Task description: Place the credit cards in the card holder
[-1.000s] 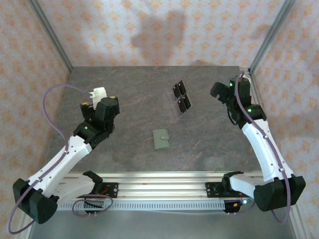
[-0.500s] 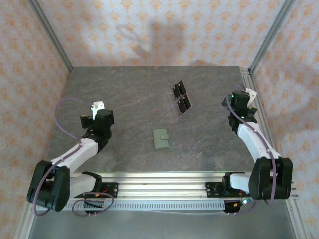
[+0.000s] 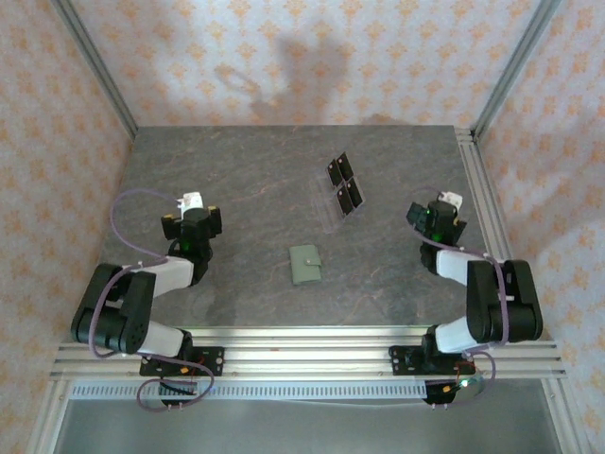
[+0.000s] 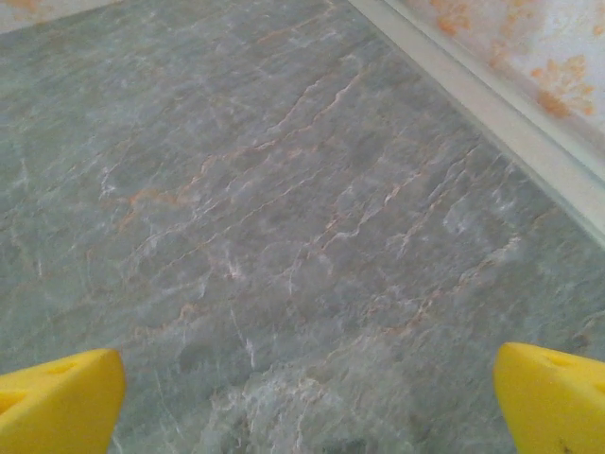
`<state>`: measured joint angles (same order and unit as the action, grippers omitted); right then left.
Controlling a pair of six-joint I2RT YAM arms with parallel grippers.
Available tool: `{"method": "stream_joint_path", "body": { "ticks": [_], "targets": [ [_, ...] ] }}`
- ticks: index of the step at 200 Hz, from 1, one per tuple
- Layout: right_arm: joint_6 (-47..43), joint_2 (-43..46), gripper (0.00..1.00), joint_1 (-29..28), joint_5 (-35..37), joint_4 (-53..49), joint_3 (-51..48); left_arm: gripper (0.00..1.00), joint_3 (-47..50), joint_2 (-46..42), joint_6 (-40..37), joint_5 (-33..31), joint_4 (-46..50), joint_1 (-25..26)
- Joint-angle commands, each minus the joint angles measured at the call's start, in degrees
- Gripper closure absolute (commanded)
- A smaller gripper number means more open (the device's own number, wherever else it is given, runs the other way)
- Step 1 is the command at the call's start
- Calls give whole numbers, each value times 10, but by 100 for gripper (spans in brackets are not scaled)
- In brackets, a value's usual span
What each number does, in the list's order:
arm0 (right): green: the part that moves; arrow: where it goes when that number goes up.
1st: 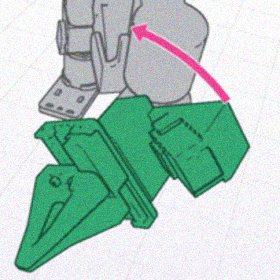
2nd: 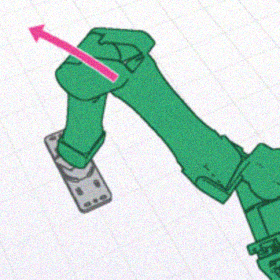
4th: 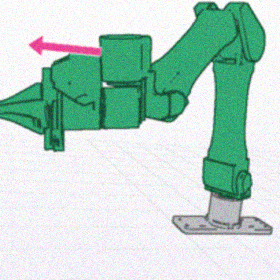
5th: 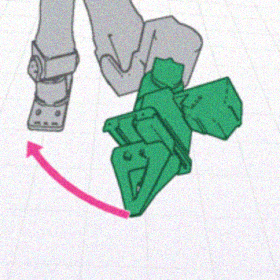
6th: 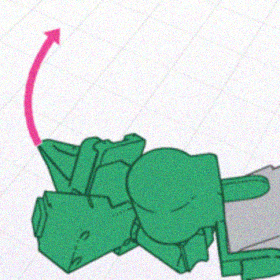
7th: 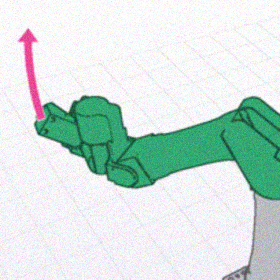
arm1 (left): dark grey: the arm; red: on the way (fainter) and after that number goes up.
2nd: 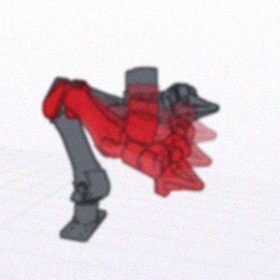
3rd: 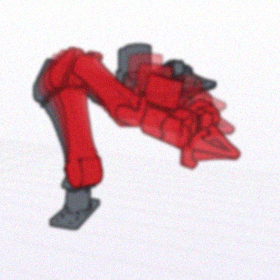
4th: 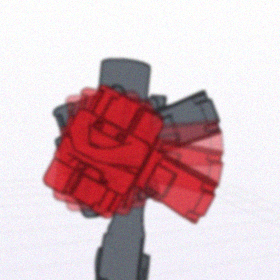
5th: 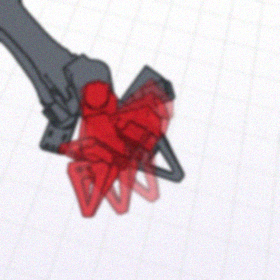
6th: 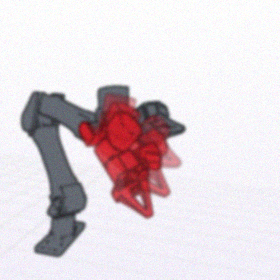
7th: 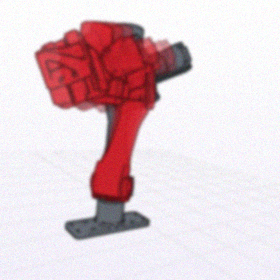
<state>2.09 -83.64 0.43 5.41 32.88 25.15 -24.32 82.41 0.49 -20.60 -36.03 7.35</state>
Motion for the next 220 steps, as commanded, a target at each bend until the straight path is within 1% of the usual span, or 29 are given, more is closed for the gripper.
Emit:
{"method": "stream_joint_path", "body": {
  "ticks": [1, 8, 12, 17, 24, 29, 40, 51, 99, 138, 220],
  "targets": [
    [-29, -37, 1, 1, -57, 226, -63, 0, -7, 17, -3, 56, -45, -21],
    [-29, -62, 1, 1, -61, 306, -86, 0, -1, 26, -2, 65, -64, -26],
    [-30, -66, 1, 1, -62, 324, -90, 0, 4, 31, -2, 74, -73, -28],
    [-30, -56, 1, 2, -63, 301, -86, 0, 9, 36, -5, 78, -93, -29],
    [-33, -42, 1, 1, -72, 246, -70, 0, 2, 31, -2, 83, -67, -31],
    [-37, -42, 1, 2, -83, 213, -55, 0, 3, 34, -1, 91, -75, -35],
    [-36, -58, 1, 2, -87, 185, -26, 0, 0, 32, 0, 96, -65, -38],
    [-38, -53, 1, 2, -86, 153, -15, 0, 0, 34, 1, 101, -66, -40],
    [-34, -50, 1, 1, -74, 192, -35, 0, -1, 35, 2, 103, -66, -42],
    [-56, -50, 1, 0, -124, 181, -29, 0, -2, 35, 2, 103, -67, -42],
    [-45, -55, 1, 2, -105, 165, -19, 0, 2, 34, 0, 102, -72, -41]
  ]
}}
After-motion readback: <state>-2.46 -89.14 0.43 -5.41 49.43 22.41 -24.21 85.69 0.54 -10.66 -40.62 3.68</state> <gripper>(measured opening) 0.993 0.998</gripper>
